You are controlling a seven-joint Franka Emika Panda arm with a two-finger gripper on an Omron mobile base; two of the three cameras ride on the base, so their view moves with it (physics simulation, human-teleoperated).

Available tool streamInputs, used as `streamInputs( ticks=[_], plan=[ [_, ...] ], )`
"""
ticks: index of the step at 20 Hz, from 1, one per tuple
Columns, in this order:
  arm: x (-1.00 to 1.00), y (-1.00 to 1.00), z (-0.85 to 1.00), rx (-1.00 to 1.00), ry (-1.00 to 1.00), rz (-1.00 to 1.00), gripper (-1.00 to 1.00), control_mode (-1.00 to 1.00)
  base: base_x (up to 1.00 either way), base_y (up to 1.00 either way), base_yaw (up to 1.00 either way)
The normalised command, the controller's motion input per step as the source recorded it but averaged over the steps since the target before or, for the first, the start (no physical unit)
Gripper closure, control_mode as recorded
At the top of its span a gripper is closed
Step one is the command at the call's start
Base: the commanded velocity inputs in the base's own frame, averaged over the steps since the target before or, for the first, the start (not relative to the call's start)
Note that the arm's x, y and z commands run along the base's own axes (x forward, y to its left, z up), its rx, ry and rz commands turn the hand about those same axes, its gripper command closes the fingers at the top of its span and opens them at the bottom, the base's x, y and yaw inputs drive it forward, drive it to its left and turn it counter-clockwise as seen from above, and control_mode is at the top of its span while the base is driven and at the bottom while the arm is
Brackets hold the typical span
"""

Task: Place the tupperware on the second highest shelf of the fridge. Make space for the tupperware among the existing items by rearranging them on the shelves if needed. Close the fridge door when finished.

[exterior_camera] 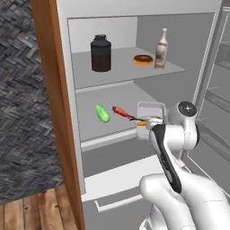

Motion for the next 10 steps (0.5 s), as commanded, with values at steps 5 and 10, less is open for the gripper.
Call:
streamInputs(
  ticks=[5, 10],
  plan=[
    [0.78, 0.0, -0.15, 0.0, 0.02, -0.08, 1.0, -1.0, 0.0, 0.0, 0.0],
    [0.78, -0.06, -0.08, 0.0, 0.07, -0.05, 1.0, -1.0, 0.0, 0.0, 0.0]
  ],
)
